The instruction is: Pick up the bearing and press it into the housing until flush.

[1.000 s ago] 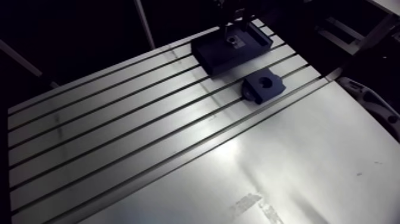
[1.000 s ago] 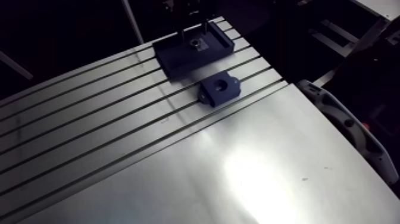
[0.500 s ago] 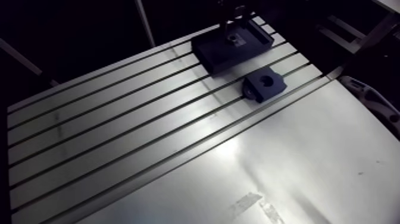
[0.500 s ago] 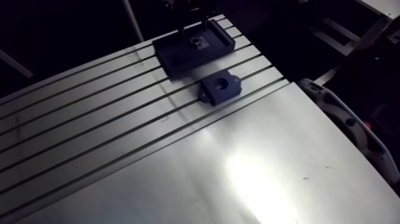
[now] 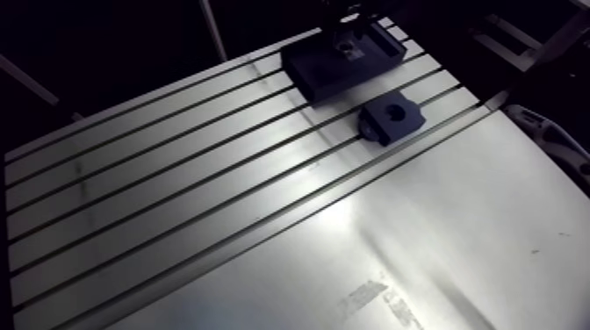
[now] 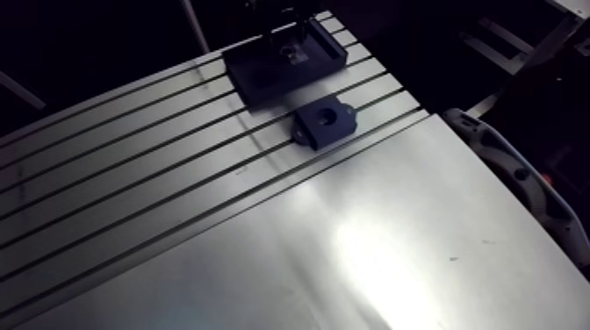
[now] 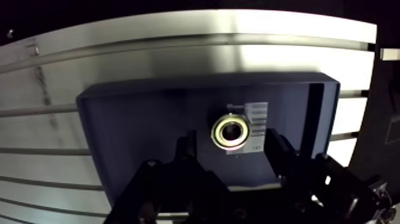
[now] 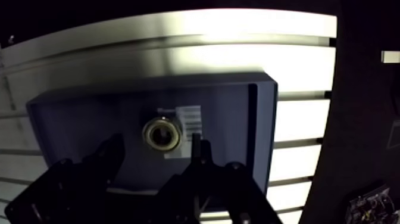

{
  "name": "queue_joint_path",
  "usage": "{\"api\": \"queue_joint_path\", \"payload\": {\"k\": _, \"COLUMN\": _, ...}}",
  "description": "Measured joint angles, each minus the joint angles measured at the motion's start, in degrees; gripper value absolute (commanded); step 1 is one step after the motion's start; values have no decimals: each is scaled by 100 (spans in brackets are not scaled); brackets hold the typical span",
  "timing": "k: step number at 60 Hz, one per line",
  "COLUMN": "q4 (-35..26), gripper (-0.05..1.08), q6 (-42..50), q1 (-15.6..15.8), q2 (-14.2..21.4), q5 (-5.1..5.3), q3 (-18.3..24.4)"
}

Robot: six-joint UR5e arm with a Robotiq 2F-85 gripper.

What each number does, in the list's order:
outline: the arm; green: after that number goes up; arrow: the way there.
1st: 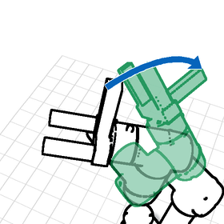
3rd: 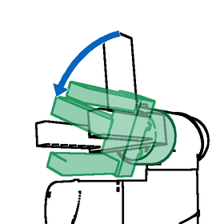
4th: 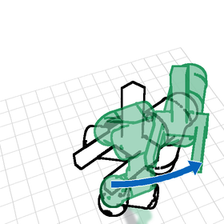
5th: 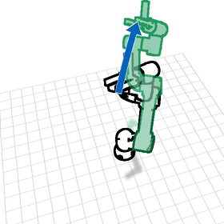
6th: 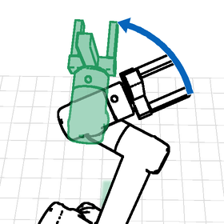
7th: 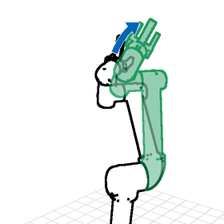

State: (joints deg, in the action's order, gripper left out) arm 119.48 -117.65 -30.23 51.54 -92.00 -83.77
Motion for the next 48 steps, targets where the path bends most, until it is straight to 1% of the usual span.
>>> {"api": "queue_joint_path", "payload": {"k": 48, "q4": 10, "gripper": 35, "q6": 2, "q1": -1, "q2": -94, "q5": 2, "q3": 54}}
